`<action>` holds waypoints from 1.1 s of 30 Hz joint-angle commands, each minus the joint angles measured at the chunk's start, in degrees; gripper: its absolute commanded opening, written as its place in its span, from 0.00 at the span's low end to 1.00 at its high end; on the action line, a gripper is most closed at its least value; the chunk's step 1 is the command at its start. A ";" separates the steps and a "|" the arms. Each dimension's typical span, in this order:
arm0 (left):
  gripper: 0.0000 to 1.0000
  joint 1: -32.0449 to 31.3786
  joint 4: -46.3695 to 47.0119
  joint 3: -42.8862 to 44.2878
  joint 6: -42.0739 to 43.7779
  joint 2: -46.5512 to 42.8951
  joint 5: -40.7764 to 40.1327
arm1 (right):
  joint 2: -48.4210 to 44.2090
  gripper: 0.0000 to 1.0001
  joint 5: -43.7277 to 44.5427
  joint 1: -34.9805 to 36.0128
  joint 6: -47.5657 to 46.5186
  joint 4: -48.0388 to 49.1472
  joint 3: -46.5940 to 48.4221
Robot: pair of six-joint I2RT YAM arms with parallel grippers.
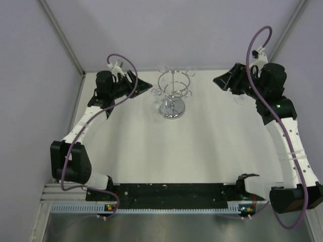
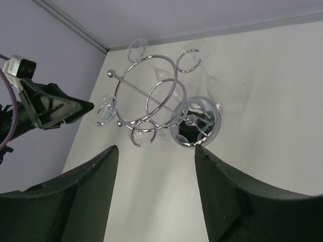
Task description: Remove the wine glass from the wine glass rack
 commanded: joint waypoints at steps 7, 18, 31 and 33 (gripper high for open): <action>0.56 0.07 11.19 -0.72 -5.84 4.51 6.36 | -3.18 0.62 -0.99 0.43 1.12 2.98 -0.05; 0.51 0.07 19.98 -1.42 -12.87 7.24 11.46 | -3.27 0.62 -0.99 0.51 1.04 3.25 -1.55; 0.48 0.07 14.54 0.43 -9.62 5.92 11.64 | -3.09 0.62 -1.34 0.43 0.86 4.21 -2.96; 0.48 0.07 13.05 0.86 -8.57 5.75 11.46 | -3.18 0.62 -1.34 0.43 0.95 4.13 -3.04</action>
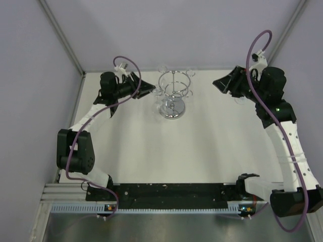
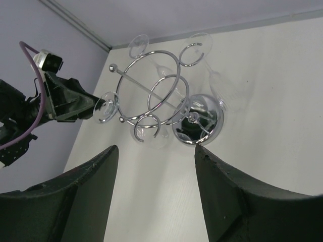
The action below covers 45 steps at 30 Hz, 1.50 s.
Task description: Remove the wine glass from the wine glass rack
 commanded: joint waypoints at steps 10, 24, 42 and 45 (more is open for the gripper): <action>0.47 -0.15 -8.31 3.61 8.78 -3.28 0.07 | -0.84 0.62 -0.68 0.49 -0.10 2.47 0.26; 0.47 -0.06 -14.56 4.66 12.82 -5.93 -0.20 | -1.01 0.62 -1.03 0.49 0.25 3.00 -0.36; 0.43 -0.06 -15.18 8.18 12.65 -5.22 0.33 | -1.46 0.62 -0.86 0.49 0.34 3.35 -1.32; 0.41 -0.06 -13.33 8.17 11.07 -4.87 0.59 | -1.46 0.62 -0.86 0.58 0.25 3.61 -1.50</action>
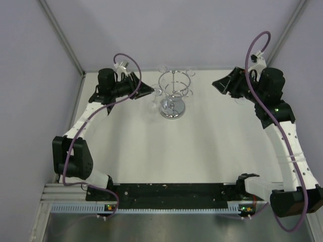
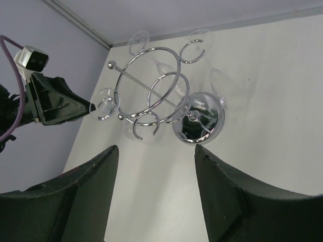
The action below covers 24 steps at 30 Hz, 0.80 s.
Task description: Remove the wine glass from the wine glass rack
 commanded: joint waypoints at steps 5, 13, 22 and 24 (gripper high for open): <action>0.37 -0.04 7.08 2.99 -3.41 -0.17 1.21 | -1.67 0.62 -0.23 0.49 0.29 2.89 -0.82; 0.36 -1.00 6.81 3.35 -3.50 1.41 0.15 | -1.67 0.62 -0.49 0.49 0.38 3.24 -1.44; 0.36 -2.06 6.99 4.31 -4.03 2.73 -0.90 | -1.76 0.62 -0.66 0.58 0.38 4.03 -2.49; 0.36 -2.32 6.90 4.84 -4.03 3.08 -0.90 | -1.76 0.62 -0.75 0.49 0.38 4.12 -2.67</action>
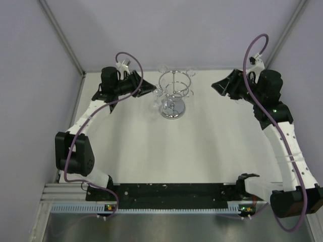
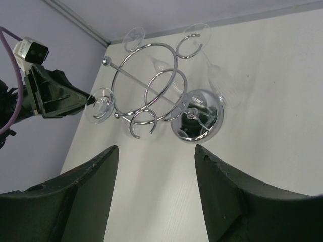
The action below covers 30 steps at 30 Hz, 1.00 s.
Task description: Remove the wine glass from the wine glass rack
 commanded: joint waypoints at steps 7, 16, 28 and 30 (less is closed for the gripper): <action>0.34 -1.52 3.80 3.82 0.06 1.14 1.11 | -1.39 0.62 -0.33 0.49 0.12 2.59 -0.55; 0.25 -1.87 1.87 3.99 1.72 1.58 1.29 | -1.22 0.62 -0.51 0.49 0.03 2.68 -0.46; 0.00 -1.87 0.89 4.69 2.61 0.88 1.20 | -1.30 0.62 -0.42 0.58 0.21 2.68 -0.81; 0.00 -1.87 1.25 5.57 2.08 0.71 1.81 | -1.30 0.62 -0.42 0.49 0.21 2.68 -0.99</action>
